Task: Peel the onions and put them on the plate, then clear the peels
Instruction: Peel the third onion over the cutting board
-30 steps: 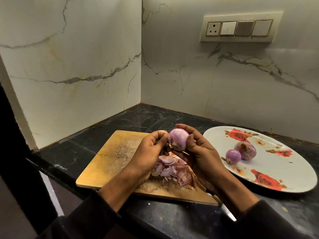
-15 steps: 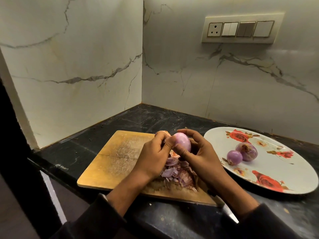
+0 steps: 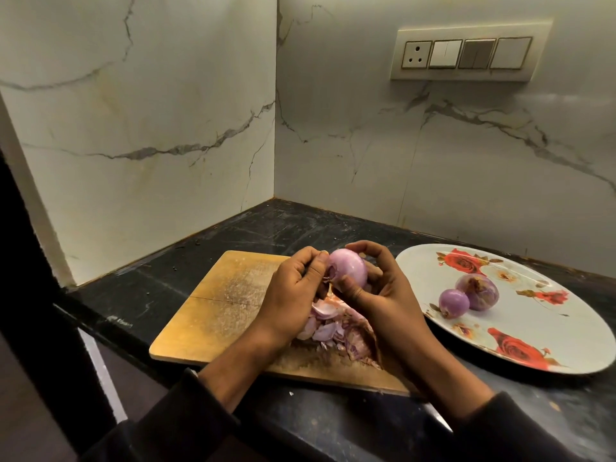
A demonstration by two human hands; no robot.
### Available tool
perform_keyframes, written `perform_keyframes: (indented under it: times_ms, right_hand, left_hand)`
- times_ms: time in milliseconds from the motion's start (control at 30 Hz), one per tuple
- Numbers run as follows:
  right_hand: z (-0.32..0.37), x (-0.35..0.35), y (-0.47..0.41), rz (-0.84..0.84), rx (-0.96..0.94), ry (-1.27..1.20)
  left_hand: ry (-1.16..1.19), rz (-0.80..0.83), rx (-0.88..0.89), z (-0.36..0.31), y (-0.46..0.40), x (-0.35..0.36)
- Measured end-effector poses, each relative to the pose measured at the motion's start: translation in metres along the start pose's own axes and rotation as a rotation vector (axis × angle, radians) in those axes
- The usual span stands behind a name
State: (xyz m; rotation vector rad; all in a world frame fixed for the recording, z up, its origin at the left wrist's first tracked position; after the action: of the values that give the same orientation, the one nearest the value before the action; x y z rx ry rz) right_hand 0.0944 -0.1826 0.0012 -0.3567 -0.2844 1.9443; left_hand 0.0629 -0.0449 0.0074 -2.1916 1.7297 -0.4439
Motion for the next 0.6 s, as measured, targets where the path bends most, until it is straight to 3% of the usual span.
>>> perform_keyframes:
  times_ms: [133,400,467,600]
  right_hand:
    - [-0.001,0.004,0.000,0.006,0.078,-0.261]
    - [-0.005,-0.001,-0.004,0.007,0.214,-0.525]
    - [-0.003,-0.009,-0.008,-0.031,0.218,-0.564]
    - [-0.008,-0.018,-0.009,-0.080,0.234,-0.482]
  left_hand:
    - [0.216,0.014,-0.097,0.003,-0.001,0.003]
    - [0.517,0.003,-0.211,0.006,-0.004,0.005]
    - [0.495,0.023,-0.201,0.005,-0.003,0.007]
    - [0.145,0.029,-0.096,0.002,0.002,0.006]
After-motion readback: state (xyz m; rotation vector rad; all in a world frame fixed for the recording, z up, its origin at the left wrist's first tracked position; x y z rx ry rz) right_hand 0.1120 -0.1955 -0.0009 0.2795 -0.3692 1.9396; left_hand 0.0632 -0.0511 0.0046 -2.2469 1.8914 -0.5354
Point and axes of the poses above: each hand's wrist, its own y-axis away from the middle knuckle, its own x-axis out of the palm, z = x × y, the point moved 6 cm from there along -y, towards the middle knuckle, and after that the axes turned 12 degrees about y, right-handed, at the moved point
